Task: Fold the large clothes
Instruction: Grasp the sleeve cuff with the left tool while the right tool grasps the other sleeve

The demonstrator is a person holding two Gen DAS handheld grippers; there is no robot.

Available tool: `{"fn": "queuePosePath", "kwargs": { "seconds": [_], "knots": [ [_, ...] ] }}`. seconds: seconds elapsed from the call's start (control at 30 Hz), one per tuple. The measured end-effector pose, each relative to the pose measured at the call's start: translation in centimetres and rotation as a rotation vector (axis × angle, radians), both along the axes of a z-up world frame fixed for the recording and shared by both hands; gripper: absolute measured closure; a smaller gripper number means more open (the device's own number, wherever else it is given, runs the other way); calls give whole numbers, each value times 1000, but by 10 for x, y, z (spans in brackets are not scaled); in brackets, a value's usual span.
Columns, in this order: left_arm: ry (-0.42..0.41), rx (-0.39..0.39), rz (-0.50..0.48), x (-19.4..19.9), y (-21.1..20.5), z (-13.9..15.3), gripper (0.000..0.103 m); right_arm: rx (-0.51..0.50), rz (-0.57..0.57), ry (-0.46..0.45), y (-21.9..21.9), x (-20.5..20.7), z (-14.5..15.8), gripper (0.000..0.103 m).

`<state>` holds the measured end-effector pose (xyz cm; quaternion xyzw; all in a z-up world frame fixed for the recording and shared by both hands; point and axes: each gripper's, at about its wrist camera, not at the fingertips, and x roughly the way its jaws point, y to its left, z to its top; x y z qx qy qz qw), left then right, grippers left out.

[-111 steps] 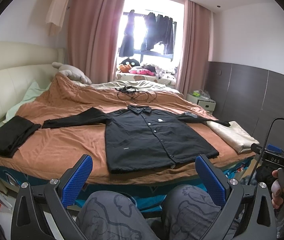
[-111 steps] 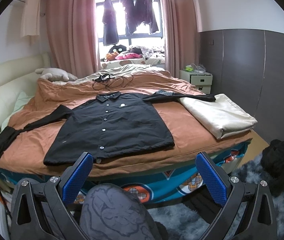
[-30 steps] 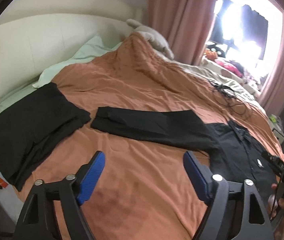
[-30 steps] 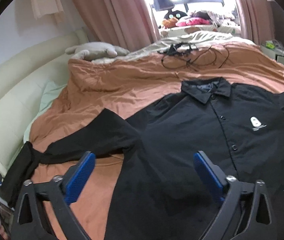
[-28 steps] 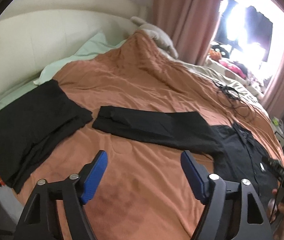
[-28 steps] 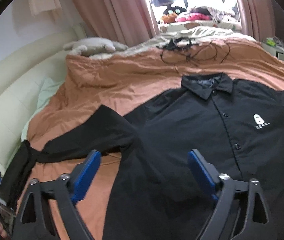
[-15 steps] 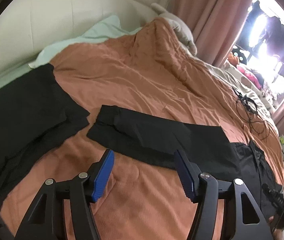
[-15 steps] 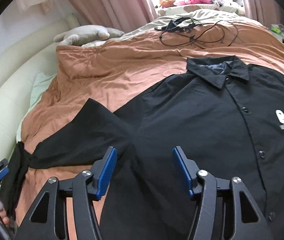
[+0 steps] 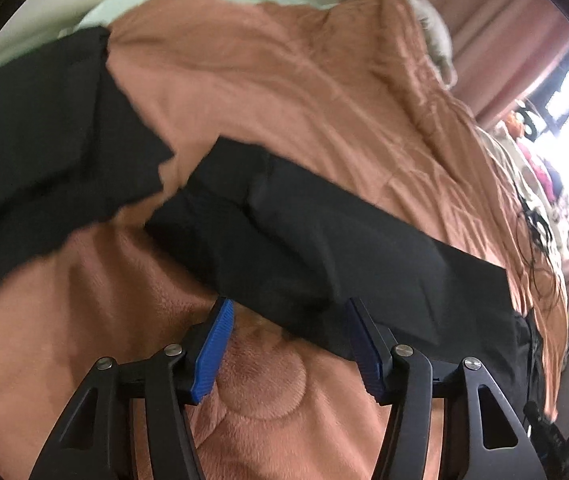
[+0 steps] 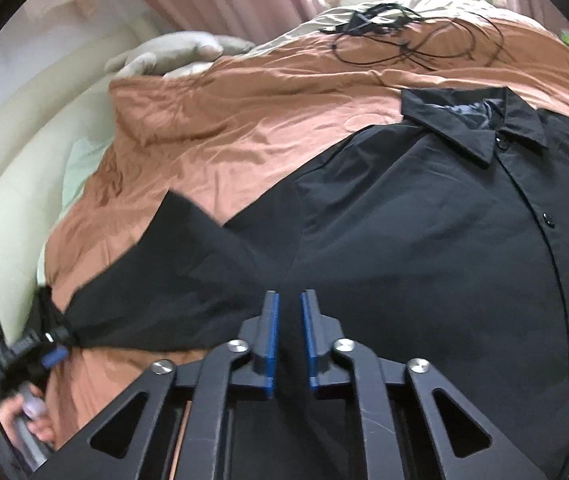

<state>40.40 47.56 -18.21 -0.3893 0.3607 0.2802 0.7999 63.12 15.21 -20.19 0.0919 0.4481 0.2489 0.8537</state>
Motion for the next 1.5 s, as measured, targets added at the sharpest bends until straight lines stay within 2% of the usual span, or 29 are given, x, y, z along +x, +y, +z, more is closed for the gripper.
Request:
{"fn": "queuePosePath", "kwargs": {
  "seconds": [0.07, 0.13, 0.2, 0.27, 0.37, 0.47, 0.53, 0.63, 0.77, 1.0, 1.07, 1.13, 1.2, 1.37, 1.43, 1.47, 1.5],
  "knots": [
    [3, -28, 20, 2, 3, -10, 55, 61, -30, 20, -8, 6, 0, 95],
    [2, -10, 37, 4, 5, -13, 61, 110, -37, 39, -12, 11, 1, 96],
    [9, 10, 45, 7, 7, -12, 71, 132, -33, 55, -8, 14, -2, 96],
    [-23, -4, 41, 7, 10, -10, 91, 161, -22, 90, -1, 17, -9, 96],
    [-78, 18, 44, 2, 7, 5, 98, 173, 11, 149, 12, 21, -28, 96],
    [-134, 50, 25, -1, -1, 29, 100, 159, 40, 229, 24, 24, -54, 96],
    [-171, 71, 3, 0, -7, 51, 101, 189, 48, 262, 23, 24, -62, 97],
    [-216, 118, -25, 2, -22, 88, 101, 211, 62, 278, 17, 22, -52, 97],
    [-283, 153, -64, 7, -44, 136, 101, 207, 60, 234, -2, 10, -29, 97],
    [-370, 226, -169, 23, -98, 209, 101, 256, -8, 212, -60, -14, 2, 96],
    [-393, 232, -207, 31, -115, 225, 101, 232, -13, 174, -76, -25, 13, 96],
    [-411, 257, -261, 39, -139, 243, 101, 217, -38, 135, -94, -38, 23, 88],
    [-420, 281, -304, 47, -160, 257, 101, 223, -61, 114, -109, -46, 30, 74],
    [-428, 323, -425, 76, -215, 281, 101, 250, -128, 89, -154, -48, 43, 71],
    [-431, 327, -460, 87, -232, 284, 101, 255, -154, 69, -172, -45, 47, 61],
    [-435, 331, -483, 95, -244, 286, 101, 247, -172, 58, -180, -44, 50, 53],
    [-438, 336, -506, 102, -255, 288, 101, 241, -186, 50, -185, -42, 51, 50]
  ]
}}
